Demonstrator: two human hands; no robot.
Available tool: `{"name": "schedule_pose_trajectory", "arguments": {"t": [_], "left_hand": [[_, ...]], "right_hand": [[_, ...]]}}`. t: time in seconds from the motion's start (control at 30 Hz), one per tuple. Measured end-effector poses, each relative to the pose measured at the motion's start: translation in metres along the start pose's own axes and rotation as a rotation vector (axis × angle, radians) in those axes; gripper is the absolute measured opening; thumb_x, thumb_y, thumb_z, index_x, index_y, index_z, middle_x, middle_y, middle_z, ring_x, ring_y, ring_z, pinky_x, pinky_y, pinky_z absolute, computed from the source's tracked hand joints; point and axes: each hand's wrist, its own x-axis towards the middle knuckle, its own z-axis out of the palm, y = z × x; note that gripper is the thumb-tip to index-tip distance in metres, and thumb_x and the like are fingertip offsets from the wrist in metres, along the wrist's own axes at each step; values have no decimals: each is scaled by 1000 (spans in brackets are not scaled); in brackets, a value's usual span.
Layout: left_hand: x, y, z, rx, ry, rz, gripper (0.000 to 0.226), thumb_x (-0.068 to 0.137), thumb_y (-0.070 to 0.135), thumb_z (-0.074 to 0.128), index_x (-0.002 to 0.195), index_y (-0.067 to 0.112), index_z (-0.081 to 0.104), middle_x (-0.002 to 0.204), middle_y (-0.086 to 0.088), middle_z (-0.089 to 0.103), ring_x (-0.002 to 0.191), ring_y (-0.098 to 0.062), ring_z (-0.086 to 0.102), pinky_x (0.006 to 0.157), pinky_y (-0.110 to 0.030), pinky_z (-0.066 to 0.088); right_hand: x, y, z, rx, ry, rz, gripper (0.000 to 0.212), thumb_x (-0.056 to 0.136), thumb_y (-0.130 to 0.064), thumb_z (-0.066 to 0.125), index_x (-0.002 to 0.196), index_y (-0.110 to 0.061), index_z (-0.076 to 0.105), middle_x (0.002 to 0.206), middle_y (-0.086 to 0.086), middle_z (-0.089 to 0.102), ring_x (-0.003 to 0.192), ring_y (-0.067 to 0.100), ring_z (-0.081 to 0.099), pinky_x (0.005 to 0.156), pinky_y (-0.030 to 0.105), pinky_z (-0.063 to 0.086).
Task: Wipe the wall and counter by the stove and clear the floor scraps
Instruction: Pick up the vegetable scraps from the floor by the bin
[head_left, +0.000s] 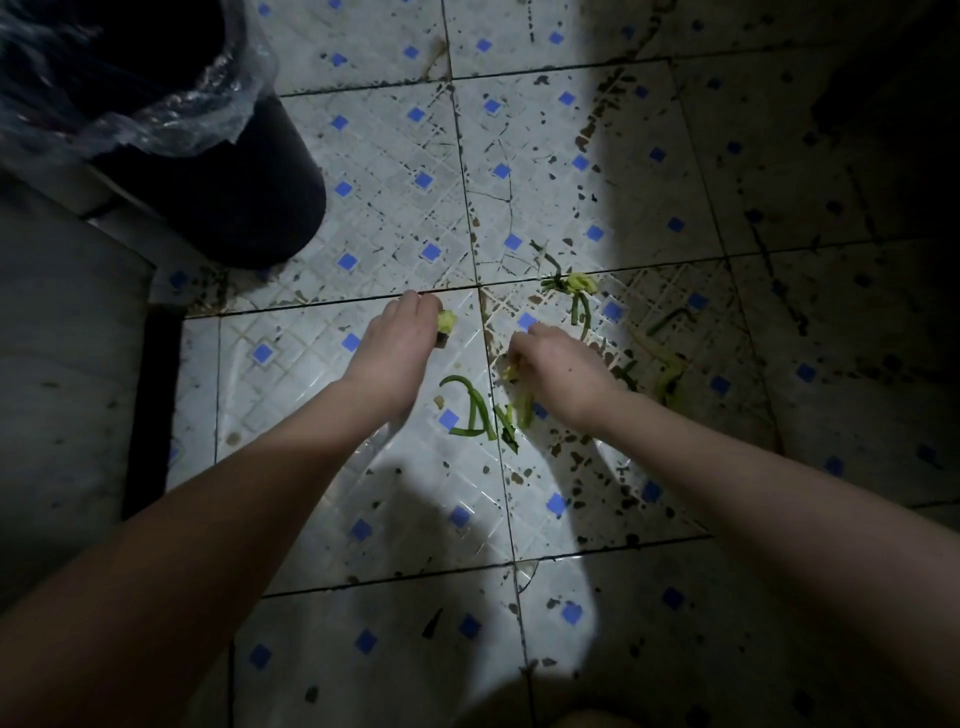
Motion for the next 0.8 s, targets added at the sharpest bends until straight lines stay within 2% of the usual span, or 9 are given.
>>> {"name": "schedule_pose_trajectory", "arguments": {"t": [0.13, 0.23, 0.33, 0.47, 0.57, 0.7, 0.8], "left_hand": [[-7, 4, -2, -1, -2, -3, 50, 81, -7, 58, 125, 8, 39, 121, -14, 45, 109, -30, 46, 87, -37, 40], [-11, 3, -4, -3, -2, 0, 49, 82, -6, 59, 125, 8, 39, 121, -13, 45, 109, -29, 46, 89, -37, 40], [-15, 0, -8, -14, 3, -15, 45, 86, -3, 59, 124, 8, 40, 122, -12, 45, 109, -29, 46, 89, -37, 40], [-21, -6, -13, -12, 9, -20, 48, 82, -10, 54, 125, 7, 40, 122, -14, 45, 110, -30, 46, 90, -37, 39], [-26, -12, -15, -16, 15, -31, 48, 82, -10, 51, 125, 7, 41, 121, -14, 45, 110, -31, 46, 91, -39, 40], [-30, -21, -14, -27, 32, -44, 40, 86, -4, 55, 122, 8, 42, 118, -13, 46, 107, -30, 47, 89, -37, 40], [-32, -24, -14, -37, 42, -39, 38, 86, -3, 57, 119, 8, 43, 115, -13, 47, 105, -30, 47, 86, -37, 40]], "right_hand": [[-19, -5, 10, -23, -23, 30, 24, 90, -16, 54, 115, -17, 55, 111, 7, 54, 101, 27, 53, 78, 36, 44], [-30, -8, 19, -44, -60, 67, 43, 88, -38, 60, 124, -18, 48, 121, 7, 49, 112, 26, 48, 86, 41, 46], [-34, -13, 25, -55, -67, 83, 58, 81, -45, 66, 126, -18, 44, 124, 7, 45, 115, 24, 46, 88, 41, 48], [-30, -18, 27, -12, -80, 102, 62, 77, -40, 73, 123, -13, 42, 125, 10, 42, 115, 27, 43, 85, 39, 47], [-27, -23, 27, 34, -113, 99, 55, 78, -25, 73, 120, -10, 43, 123, 13, 41, 112, 30, 45, 89, 39, 47], [-26, -32, 28, 102, -132, 67, 41, 80, 1, 60, 118, -7, 46, 116, 14, 42, 97, 32, 53, 77, 34, 45], [-26, -35, 28, 96, -133, 50, 36, 82, 9, 52, 113, -7, 49, 112, 14, 49, 93, 30, 56, 75, 34, 48]]}}
